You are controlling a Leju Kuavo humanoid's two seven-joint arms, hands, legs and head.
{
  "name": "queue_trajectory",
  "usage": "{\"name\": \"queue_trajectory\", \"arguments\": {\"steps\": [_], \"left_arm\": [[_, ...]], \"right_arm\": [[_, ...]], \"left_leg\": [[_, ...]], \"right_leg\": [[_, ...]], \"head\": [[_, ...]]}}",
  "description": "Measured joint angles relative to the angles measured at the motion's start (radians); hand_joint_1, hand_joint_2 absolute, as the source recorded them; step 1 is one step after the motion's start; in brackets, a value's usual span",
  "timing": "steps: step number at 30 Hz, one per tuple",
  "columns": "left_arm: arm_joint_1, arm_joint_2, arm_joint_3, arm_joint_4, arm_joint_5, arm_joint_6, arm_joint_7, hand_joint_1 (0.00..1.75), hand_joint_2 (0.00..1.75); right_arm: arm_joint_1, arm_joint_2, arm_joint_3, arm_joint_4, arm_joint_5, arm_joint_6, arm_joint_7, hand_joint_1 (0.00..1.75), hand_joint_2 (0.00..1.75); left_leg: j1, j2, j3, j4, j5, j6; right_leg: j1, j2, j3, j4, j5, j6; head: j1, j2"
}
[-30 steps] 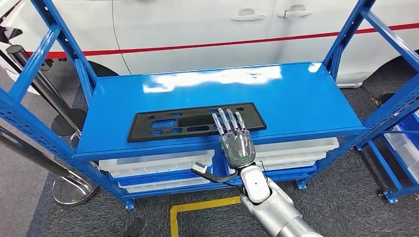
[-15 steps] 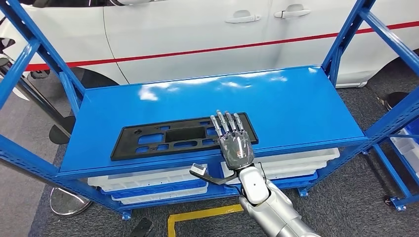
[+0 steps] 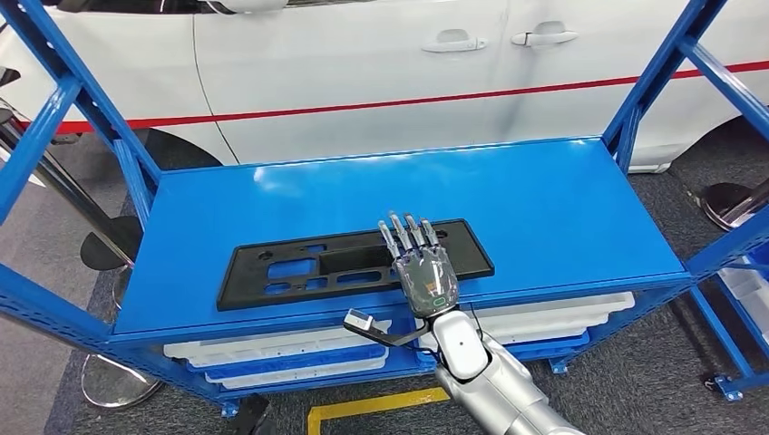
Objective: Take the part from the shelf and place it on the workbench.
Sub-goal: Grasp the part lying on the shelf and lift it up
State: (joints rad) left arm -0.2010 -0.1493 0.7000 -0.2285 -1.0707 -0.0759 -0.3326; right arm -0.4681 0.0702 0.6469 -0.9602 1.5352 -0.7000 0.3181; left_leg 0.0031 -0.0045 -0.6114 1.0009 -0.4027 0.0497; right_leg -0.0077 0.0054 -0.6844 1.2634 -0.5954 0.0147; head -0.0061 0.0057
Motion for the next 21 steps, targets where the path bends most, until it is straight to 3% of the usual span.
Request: {"name": "queue_trajectory", "arguments": {"steps": [1,2,4,6,7,11,13,15,16,17,18,20,21], "left_arm": [[0.0,0.0,0.0,0.0,0.002,0.001,-0.001,0.0,0.0],[0.0,0.0,0.0,0.0,0.005,0.002,-0.003,0.0,0.0],[-0.001,0.0,0.0,0.0,0.01,0.005,-0.008,0.0,0.0],[-0.003,0.0,0.001,0.0,0.013,0.006,-0.012,0.0,0.0],[-0.004,0.0,0.001,0.0,0.015,0.007,-0.014,0.0,0.0],[-0.008,0.001,0.001,0.0,0.025,0.011,-0.019,0.0,0.0],[-0.01,0.001,0.001,0.0,0.029,0.014,-0.02,0.0,0.0],[-0.01,0.001,0.001,0.0,0.032,0.017,-0.021,0.0,0.0],[-0.01,0.001,0.001,0.0,0.034,0.018,-0.022,0.0,0.0],[-0.01,0.001,0.001,0.0,0.037,0.019,-0.023,0.0,0.0],[-0.01,0.002,0.001,0.0,0.041,0.02,-0.024,0.0,0.0],[-0.013,0.003,0.002,0.0,0.045,0.023,-0.026,0.0,0.0],[-0.015,0.004,0.002,0.0,0.046,0.024,-0.027,0.0,0.0]], "right_arm": [[0.001,-0.001,0.0,0.003,0.0,0.0,-0.001,1.75,1.75],[0.002,-0.001,0.0,0.005,0.0,0.0,-0.003,1.75,1.75],[0.001,-0.001,0.0,0.005,0.0,0.0,-0.008,1.75,1.75],[0.0,-0.002,0.0,0.003,0.0,0.0,-0.012,1.75,1.75],[0.0,-0.002,0.0,0.002,0.0,0.0,-0.014,1.75,1.75],[0.001,-0.003,-0.001,-0.014,0.0,0.0,-0.017,1.75,1.75],[0.0,-0.003,-0.003,-0.027,0.0,0.0,-0.018,1.75,1.75],[-0.001,-0.004,-0.003,-0.035,0.0,0.0,-0.02,1.75,1.75],[-0.001,-0.004,-0.004,-0.038,0.0,0.0,-0.021,1.75,1.75],[-0.001,-0.005,-0.005,-0.043,0.0,0.0,-0.023,1.75,1.75],[-0.001,-0.005,-0.007,-0.048,0.0,0.0,-0.024,1.75,1.75],[-0.001,-0.006,-0.012,-0.064,0.0,0.0,-0.026,1.75,1.75],[-0.001,-0.006,-0.015,-0.07,0.0,0.0,-0.026,1.75,1.75]], "left_leg": [[0.0,0.0,0.001,0.002,-0.003,0.001],[0.0,-0.001,0.002,0.004,-0.006,0.0],[0.0,-0.002,0.005,0.014,-0.017,-0.004],[-0.003,-0.003,0.004,0.027,-0.028,-0.014],[-0.004,-0.003,0.003,0.03,-0.032,-0.019],[-0.002,-0.002,-0.001,0.045,-0.048,-0.039],[0.001,-0.001,-0.036,0.126,-0.097,-0.049],[0.005,-0.001,-0.096,0.255,-0.153,-0.058],[0.006,-0.001,-0.117,0.296,-0.162,-0.06],[0.007,-0.001,-0.121,0.302,-0.152,-0.06],[0.008,-0.001,-0.105,0.268,-0.125,-0.059],[0.007,-0.001,-0.04,0.133,-0.058,-0.051],[0.005,-0.002,-0.013,0.076,-0.039,-0.046]], "right_leg": [[-0.001,0.0,-0.027,0.035,0.0,0.002],[-0.002,0.0,-0.036,0.033,0.02,0.004],[-0.005,-0.002,0.001,-0.075,0.1,0.003],[-0.004,-0.003,0.046,-0.185,0.149,-0.003],[-0.003,-0.003,0.056,-0.208,0.153,-0.008],[-0.003,0.0,0.06,-0.219,0.153,-0.027],[-0.006,-0.002,0.064,-0.224,0.154,-0.037],[-0.005,-0.003,0.065,-0.224,0.153,-0.042],[-0.005,-0.003,0.066,-0.223,0.152,-0.042],[-0.004,-0.003,0.067,-0.223,0.152,-0.042],[-0.004,-0.002,0.069,-0.223,0.151,-0.042],[-0.004,-0.001,0.073,-0.222,0.148,-0.038],[-0.003,0.0,0.074,-0.221,0.147,-0.034]], "head": [[0.0,0.0],[0.0,0.0],[0.0,0.0],[0.0,0.0],[0.0,0.0],[0.0,0.0],[-0.001,0.0],[-0.001,0.0],[-0.001,0.0],[-0.001,0.0],[-0.001,0.0],[-0.001,0.0],[-0.001,0.0]]}}
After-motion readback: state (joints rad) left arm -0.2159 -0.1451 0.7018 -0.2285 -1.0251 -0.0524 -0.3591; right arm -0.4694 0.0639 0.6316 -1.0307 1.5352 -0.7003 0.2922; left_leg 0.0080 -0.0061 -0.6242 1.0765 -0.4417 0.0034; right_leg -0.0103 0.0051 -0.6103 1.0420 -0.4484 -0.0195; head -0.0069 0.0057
